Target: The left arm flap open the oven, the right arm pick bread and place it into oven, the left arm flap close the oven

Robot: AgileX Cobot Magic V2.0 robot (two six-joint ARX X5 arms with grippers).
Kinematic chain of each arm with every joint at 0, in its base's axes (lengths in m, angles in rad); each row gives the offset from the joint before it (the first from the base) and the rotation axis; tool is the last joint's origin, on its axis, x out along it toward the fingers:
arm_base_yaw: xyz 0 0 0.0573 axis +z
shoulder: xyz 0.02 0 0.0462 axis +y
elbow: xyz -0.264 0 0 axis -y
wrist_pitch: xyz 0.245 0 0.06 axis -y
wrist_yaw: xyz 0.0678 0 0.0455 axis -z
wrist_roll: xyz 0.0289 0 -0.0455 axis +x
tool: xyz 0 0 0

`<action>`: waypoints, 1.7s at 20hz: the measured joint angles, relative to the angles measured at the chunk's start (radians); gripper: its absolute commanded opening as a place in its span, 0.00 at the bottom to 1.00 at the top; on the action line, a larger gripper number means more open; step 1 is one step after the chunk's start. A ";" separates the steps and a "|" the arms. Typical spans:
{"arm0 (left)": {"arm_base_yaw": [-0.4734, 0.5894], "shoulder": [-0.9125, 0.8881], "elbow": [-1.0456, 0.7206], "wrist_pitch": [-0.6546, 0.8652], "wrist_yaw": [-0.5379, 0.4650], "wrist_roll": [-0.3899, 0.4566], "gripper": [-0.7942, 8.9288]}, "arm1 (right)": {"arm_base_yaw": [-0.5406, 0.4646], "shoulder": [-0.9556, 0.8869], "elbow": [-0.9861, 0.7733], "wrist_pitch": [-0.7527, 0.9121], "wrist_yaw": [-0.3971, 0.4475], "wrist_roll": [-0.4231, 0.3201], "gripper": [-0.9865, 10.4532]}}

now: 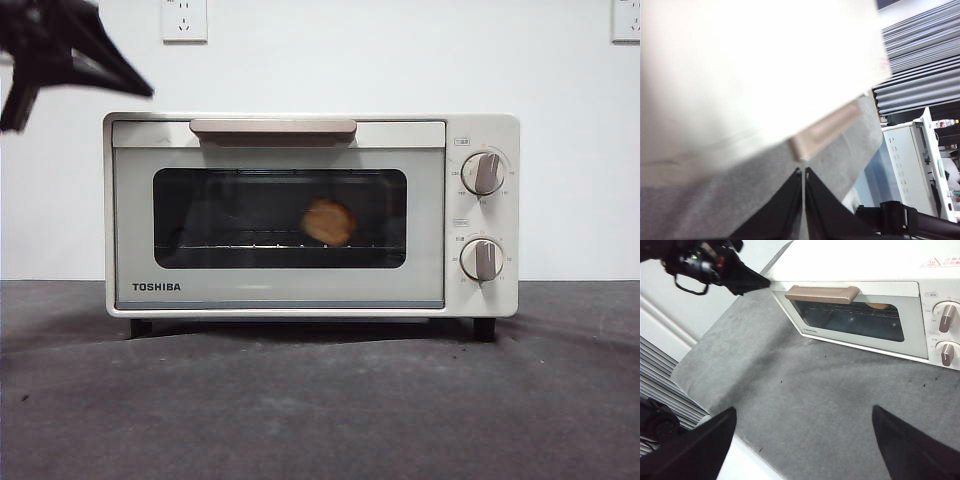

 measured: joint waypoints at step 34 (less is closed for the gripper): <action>-0.191 -0.822 0.005 -0.192 -0.580 0.121 0.10 | 0.000 0.000 0.000 0.203 0.026 -0.273 0.10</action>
